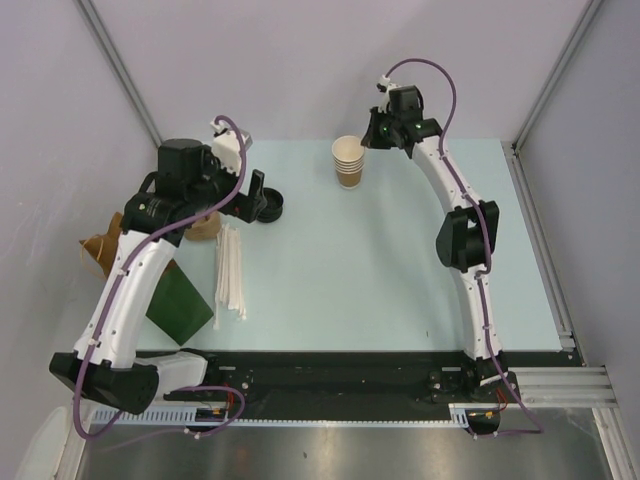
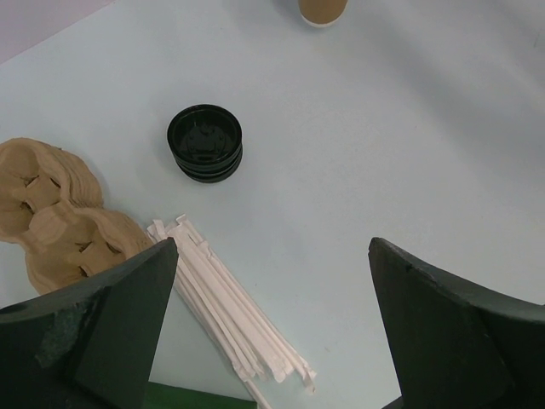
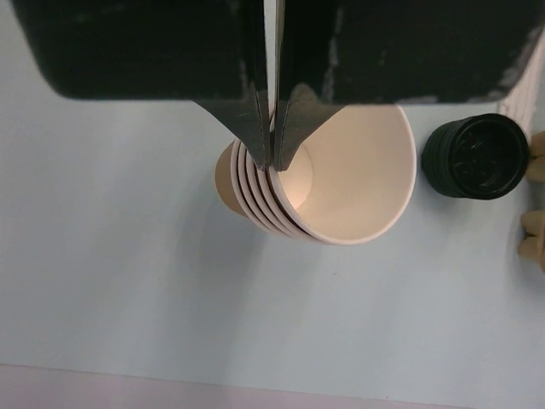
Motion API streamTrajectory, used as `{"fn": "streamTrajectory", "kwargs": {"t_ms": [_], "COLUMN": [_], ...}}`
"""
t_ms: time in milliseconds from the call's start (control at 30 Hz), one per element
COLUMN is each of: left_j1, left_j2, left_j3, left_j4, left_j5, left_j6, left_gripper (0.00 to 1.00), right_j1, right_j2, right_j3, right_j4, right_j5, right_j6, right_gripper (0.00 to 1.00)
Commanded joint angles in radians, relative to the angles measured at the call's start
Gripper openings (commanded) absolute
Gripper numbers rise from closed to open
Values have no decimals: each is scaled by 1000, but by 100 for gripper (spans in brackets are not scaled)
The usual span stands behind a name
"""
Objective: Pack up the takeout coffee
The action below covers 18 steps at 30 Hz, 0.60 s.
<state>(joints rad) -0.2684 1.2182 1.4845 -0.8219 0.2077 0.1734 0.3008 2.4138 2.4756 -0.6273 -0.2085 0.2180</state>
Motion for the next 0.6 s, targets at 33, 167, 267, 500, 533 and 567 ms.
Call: {"fn": "streamTrajectory", "kwargs": {"t_ms": [33, 167, 267, 500, 533, 567], "left_j1": [-6, -6, -6, -8, -8, -8], "left_j2": [12, 38, 82, 268, 292, 347], "left_j3": [14, 17, 23, 109, 118, 128], "left_j4": [46, 79, 127, 245, 268, 279], "left_j5": [36, 62, 90, 209, 223, 240], "left_j6": [-28, -58, -110, -335, -360, -382], "left_gripper": [99, 99, 100, 100, 99, 98], "right_j1": [-25, -22, -11, 6, 8, 9], "right_j2": [-88, -82, -90, -127, -133, -137], "right_j3": [-53, -87, -110, -158, -164, -170], "right_j4": [49, 51, 51, 66, 64, 66], "right_j5": [-129, -186, -201, -223, -227, -233], "right_j6": [87, 112, 115, 113, 115, 116], "right_gripper": [0, 0, 0, 0, 0, 0]}}
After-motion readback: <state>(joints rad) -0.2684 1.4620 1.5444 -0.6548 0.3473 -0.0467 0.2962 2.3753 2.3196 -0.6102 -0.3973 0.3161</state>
